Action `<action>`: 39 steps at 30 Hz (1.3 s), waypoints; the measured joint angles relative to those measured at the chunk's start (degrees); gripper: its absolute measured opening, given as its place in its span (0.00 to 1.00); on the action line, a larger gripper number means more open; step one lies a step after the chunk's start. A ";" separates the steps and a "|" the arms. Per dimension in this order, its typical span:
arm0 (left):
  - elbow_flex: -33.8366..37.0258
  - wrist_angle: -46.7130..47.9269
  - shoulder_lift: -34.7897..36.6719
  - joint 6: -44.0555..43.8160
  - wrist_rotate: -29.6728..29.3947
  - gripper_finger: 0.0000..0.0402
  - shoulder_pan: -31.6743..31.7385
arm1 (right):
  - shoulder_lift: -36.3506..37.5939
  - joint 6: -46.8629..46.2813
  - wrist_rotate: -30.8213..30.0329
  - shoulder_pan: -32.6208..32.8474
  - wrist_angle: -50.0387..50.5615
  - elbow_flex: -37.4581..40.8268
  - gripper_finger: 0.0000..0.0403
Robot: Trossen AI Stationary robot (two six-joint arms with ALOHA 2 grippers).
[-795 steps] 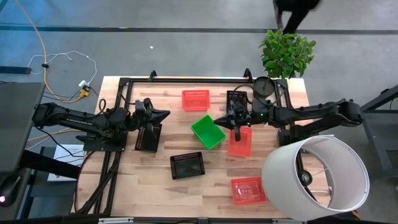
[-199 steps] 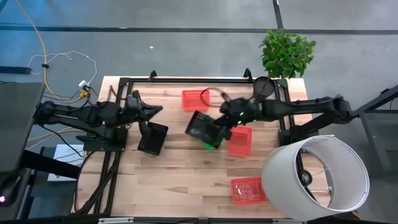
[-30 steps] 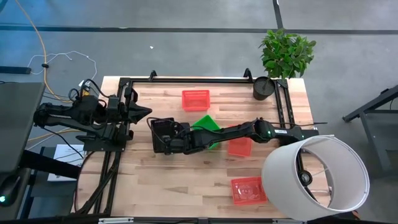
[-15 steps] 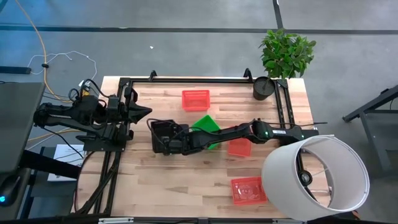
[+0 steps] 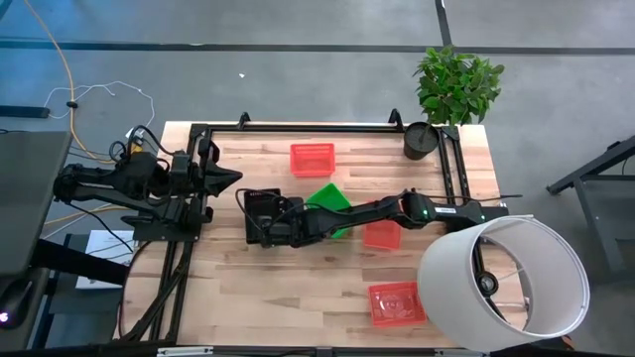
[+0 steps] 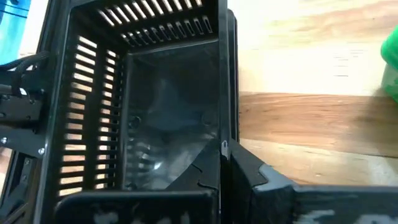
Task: Stack baskets by color
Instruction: Stack the black basket on the black basket, then stack the top orange basket on the orange basket
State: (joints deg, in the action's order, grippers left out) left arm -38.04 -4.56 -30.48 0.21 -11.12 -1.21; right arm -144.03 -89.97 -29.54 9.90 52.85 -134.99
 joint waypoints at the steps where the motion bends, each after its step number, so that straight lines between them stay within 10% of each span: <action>1: 0.00 0.00 0.02 -0.02 0.00 0.00 0.00 | 0.00 0.00 -0.14 -0.03 0.01 -0.01 0.01; 19: 0.00 -0.03 1.31 -0.03 0.64 0.00 -0.01 | 4.62 15.82 -1.49 -0.02 11.14 -0.06 0.62; 31: 0.00 1.75 5.18 -2.22 1.51 0.00 0.00 | 8.47 38.90 2.23 1.78 35.50 0.79 0.60; 39: 0.00 1.36 5.51 -3.48 1.53 0.00 -0.02 | 23.87 44.97 5.06 0.56 22.99 24.84 0.59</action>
State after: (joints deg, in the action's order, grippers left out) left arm -38.04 -3.20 -24.97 -3.27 -9.58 -1.23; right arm -120.15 -45.00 -24.48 10.46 75.84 -110.15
